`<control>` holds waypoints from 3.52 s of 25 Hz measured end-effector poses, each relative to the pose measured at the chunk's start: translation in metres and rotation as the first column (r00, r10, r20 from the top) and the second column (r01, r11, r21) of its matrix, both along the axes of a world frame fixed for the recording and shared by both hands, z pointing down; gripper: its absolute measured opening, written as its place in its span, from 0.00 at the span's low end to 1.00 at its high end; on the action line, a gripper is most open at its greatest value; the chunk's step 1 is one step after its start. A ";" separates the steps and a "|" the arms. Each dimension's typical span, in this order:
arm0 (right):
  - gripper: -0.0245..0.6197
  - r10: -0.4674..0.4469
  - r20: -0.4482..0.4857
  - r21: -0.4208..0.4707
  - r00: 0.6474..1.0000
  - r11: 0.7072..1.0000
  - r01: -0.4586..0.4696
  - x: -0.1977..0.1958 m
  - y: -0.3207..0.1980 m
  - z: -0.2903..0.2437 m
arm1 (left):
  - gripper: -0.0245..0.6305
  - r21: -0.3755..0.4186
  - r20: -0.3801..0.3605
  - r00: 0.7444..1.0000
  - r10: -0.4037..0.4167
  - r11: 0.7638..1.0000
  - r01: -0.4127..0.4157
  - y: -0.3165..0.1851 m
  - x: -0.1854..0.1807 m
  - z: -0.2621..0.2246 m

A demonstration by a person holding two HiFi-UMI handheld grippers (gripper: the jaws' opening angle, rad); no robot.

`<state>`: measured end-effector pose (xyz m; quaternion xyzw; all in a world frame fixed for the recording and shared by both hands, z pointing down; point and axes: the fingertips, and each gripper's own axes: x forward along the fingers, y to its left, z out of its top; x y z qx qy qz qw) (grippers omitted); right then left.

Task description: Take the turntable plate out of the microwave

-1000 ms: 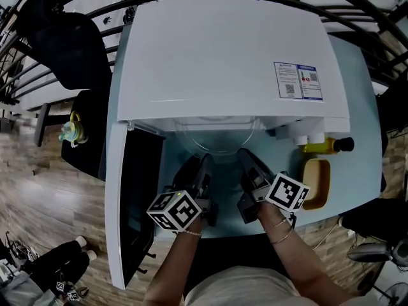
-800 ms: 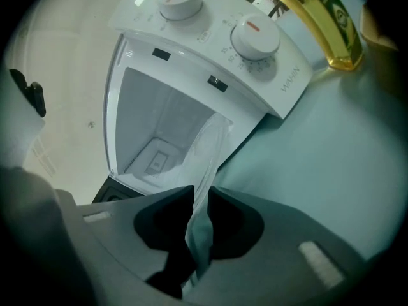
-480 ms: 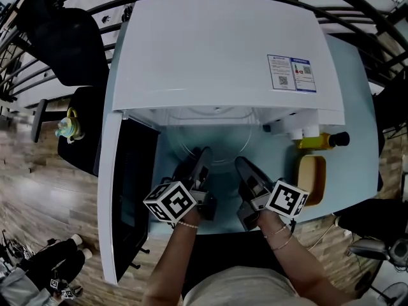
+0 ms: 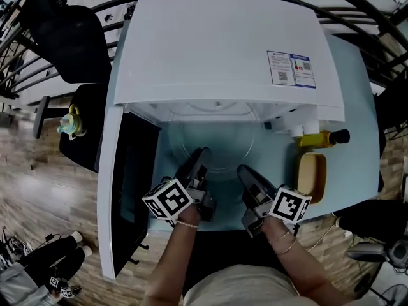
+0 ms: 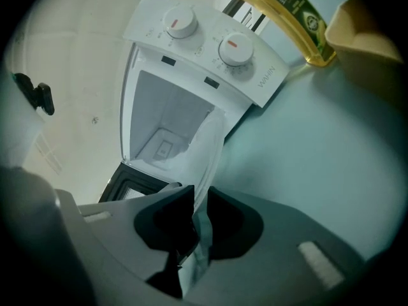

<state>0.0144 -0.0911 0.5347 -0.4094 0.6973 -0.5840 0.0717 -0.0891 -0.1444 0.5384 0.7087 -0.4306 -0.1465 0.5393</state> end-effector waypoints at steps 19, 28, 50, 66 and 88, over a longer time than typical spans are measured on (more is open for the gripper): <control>0.36 -0.050 0.021 0.073 0.999 0.996 0.049 0.018 -0.043 0.003 | 0.16 -0.066 -0.115 0.993 0.021 0.997 -0.028 0.021 0.001 -0.004; 0.35 -0.032 0.058 0.104 0.998 0.994 0.026 0.016 -0.076 -0.001 | 0.16 -0.066 -0.099 0.995 0.035 0.997 -0.042 0.026 -0.006 -0.008; 0.21 -0.061 0.113 0.107 0.992 0.993 0.049 -0.002 -0.109 0.001 | 0.16 -0.095 -0.115 0.993 0.040 0.994 -0.052 0.034 -0.009 -0.004; 0.20 -0.027 0.118 0.170 0.993 0.985 0.006 0.013 -0.087 -0.006 | 0.23 0.037 0.072 0.991 0.115 0.992 -0.118 0.032 -0.012 -0.012; 0.22 -0.036 0.115 0.315 0.993 0.949 -0.002 0.028 -0.040 -0.053 | 0.25 0.207 0.111 0.982 0.155 0.962 -0.176 0.074 -0.001 -0.060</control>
